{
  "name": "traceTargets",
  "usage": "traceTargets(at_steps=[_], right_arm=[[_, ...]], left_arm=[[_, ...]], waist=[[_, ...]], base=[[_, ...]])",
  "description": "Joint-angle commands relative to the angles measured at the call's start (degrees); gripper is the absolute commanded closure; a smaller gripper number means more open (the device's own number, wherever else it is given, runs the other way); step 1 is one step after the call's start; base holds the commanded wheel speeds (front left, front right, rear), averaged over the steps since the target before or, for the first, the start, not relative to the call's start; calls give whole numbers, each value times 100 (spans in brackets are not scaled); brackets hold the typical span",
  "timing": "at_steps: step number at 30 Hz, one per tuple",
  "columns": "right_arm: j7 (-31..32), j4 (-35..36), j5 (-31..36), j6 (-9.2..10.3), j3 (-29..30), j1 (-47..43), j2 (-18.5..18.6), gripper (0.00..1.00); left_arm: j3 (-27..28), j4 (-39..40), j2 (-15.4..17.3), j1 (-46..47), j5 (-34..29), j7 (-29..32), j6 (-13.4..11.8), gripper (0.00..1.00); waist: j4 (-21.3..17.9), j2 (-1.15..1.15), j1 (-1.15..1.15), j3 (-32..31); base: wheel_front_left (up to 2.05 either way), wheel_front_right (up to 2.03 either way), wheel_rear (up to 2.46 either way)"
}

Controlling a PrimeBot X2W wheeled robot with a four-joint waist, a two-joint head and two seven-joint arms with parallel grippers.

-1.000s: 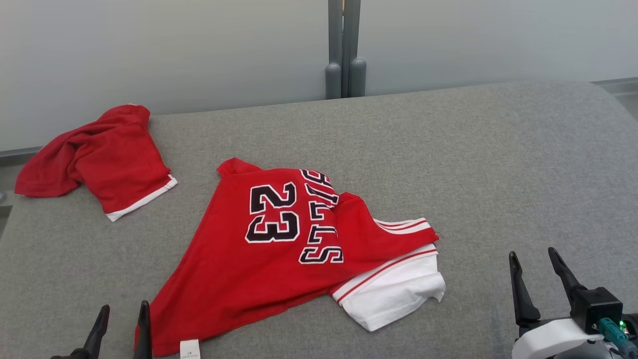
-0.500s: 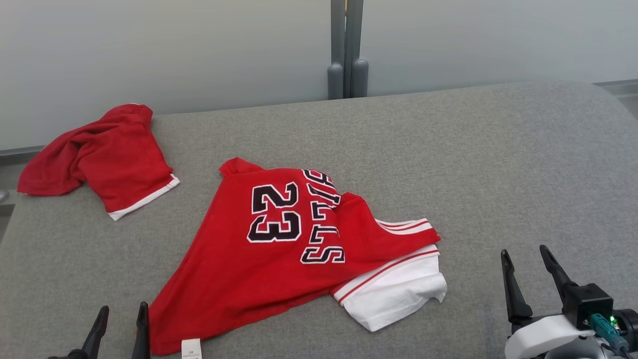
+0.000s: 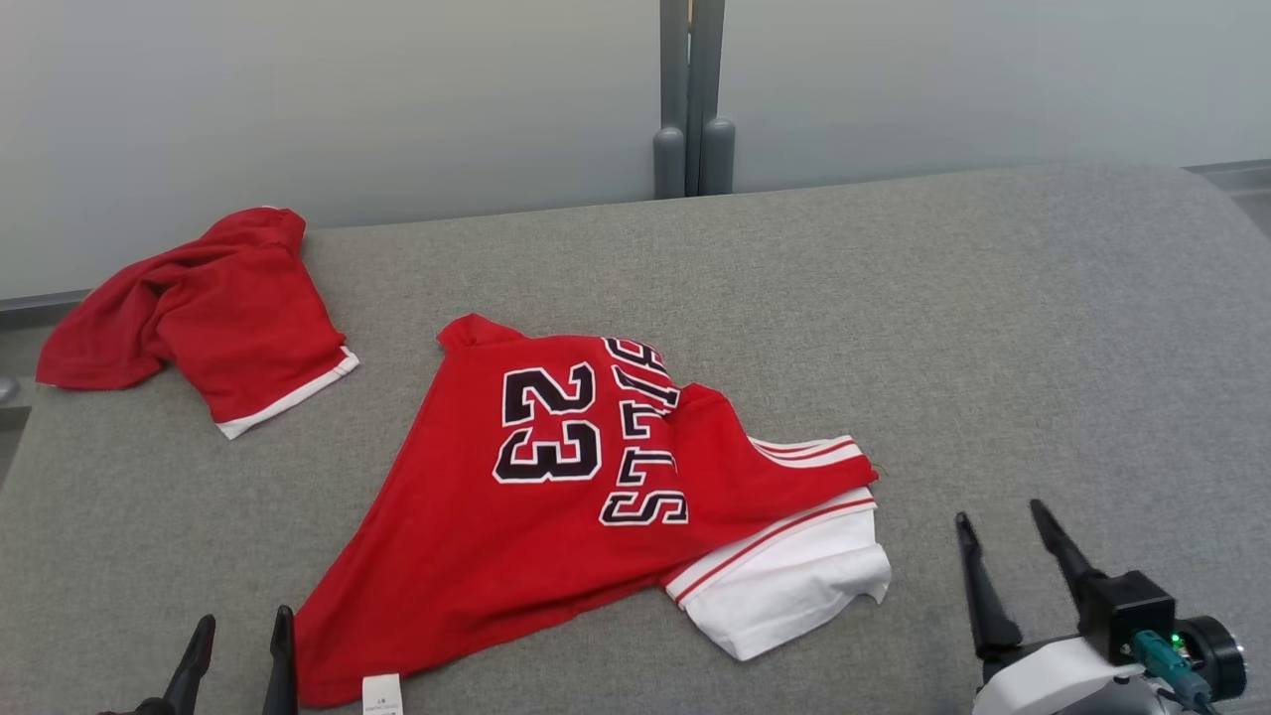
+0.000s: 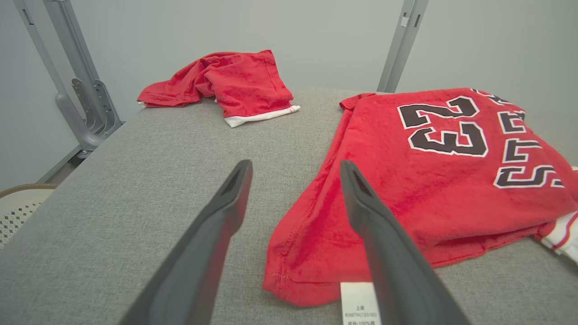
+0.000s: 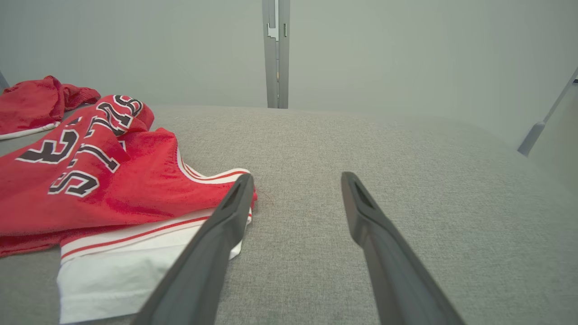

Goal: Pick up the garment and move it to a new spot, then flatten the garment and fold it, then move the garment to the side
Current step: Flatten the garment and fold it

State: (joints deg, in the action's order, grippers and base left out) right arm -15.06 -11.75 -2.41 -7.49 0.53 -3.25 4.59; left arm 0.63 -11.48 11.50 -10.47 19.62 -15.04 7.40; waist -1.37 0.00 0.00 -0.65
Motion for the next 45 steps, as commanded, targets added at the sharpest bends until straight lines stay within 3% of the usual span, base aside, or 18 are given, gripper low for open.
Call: traceTargets(at_steps=[1,5,9,17,26,45], right_arm=[[-17,-60,-63,0,-176,7,111,0],[100,-374,-353,2,-941,94,597,0],[772,-372,-632,2,-1535,222,1159,0],[1778,-235,-1338,2,-2330,458,1674,0],[1992,-374,-1604,2,-2784,902,1847,0],[1709,-1179,-1949,2,-3691,1702,1852,0]], left_arm=[[22,-47,30,77,32,-18,15,0],[-209,-353,250,7,114,85,12,0],[-442,-351,477,-53,276,782,8,0],[-717,177,604,-106,476,2110,-32,0],[-878,384,776,289,452,2651,-66,0],[-1256,-46,964,771,644,2732,-3,0]], waist=[[10,0,0,-7],[8,0,0,-31],[21,0,0,-33],[120,0,0,58],[235,0,0,304],[275,0,0,482]], base=[[0,0,0],[0,0,0],[0,0,0],[0,0,0],[0,0,0],[0,0,0]])
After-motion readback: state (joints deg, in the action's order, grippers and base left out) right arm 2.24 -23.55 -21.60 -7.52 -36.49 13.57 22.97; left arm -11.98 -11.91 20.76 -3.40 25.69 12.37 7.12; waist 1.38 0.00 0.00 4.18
